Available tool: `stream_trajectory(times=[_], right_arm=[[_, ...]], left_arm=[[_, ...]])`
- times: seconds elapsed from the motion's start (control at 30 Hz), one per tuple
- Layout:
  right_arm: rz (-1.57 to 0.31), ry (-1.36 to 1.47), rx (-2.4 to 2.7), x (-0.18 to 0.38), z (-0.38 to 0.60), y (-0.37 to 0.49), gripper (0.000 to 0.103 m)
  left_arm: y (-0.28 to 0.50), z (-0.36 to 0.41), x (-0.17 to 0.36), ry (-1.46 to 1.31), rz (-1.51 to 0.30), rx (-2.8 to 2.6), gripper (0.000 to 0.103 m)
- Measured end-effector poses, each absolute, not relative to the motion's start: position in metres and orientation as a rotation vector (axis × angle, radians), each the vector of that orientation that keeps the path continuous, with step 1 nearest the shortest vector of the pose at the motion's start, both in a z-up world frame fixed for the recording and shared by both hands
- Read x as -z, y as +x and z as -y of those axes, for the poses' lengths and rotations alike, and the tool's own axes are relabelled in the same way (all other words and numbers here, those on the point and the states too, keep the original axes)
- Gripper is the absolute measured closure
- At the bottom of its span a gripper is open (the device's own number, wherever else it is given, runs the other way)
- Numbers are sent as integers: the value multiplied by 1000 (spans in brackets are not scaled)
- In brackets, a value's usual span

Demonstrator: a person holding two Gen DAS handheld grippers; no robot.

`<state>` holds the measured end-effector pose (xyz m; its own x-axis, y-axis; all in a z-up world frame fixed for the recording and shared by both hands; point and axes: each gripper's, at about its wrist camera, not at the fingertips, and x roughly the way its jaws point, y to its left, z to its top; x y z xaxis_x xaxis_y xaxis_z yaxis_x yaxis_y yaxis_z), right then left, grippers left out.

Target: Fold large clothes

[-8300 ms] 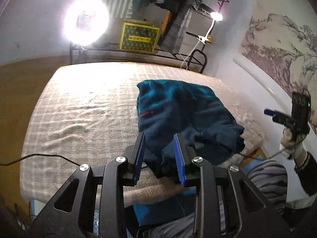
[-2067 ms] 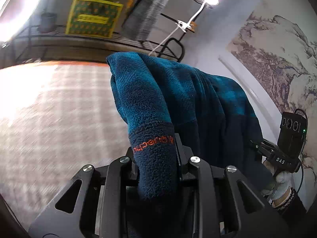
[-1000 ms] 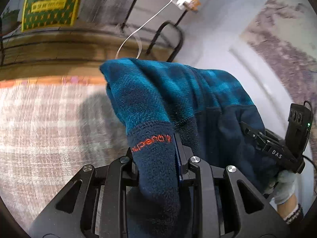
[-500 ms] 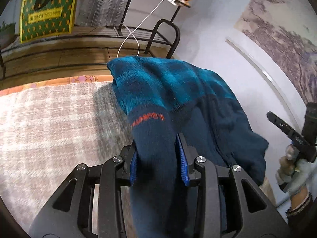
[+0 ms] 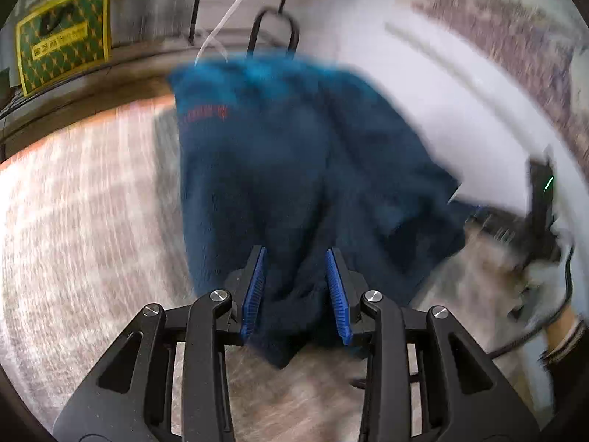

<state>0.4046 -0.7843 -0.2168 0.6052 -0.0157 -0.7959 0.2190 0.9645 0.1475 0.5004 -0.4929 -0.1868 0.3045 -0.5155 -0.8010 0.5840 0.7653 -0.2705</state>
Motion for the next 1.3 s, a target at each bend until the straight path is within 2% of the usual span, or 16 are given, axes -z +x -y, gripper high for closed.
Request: stream_trajectory(times=[0.17, 0.37, 0.63, 0.7, 0.9, 1.1, 1.13, 1.23, 1.3], right_arm=[[-844, 274, 140, 193, 782, 375, 65], [-767, 255, 143, 143, 760, 341, 65], [-630, 205, 119, 34, 719, 286, 62], [-593, 188, 122, 8, 711, 270, 55], [-486, 121, 128, -81, 677, 197, 48], [-423, 61, 132, -143, 643, 129, 48], [-416, 54, 134, -150, 638, 119, 48], [-397, 48, 136, -169, 623, 90, 48], [-389, 65, 120, -177, 615, 72, 48]], left_arm=[[477, 487, 182, 160, -1014, 727, 72], [441, 463, 137, 144, -951, 716, 72], [383, 416, 9, 65, -775, 748, 72], [363, 399, -28, 50, -721, 757, 72], [301, 352, -117, 1, -620, 780, 72], [227, 300, -185, -2, -531, 799, 71], [217, 295, -193, 4, -522, 802, 71], [186, 274, -217, 11, -499, 813, 60], [169, 261, -229, 5, -488, 813, 59]])
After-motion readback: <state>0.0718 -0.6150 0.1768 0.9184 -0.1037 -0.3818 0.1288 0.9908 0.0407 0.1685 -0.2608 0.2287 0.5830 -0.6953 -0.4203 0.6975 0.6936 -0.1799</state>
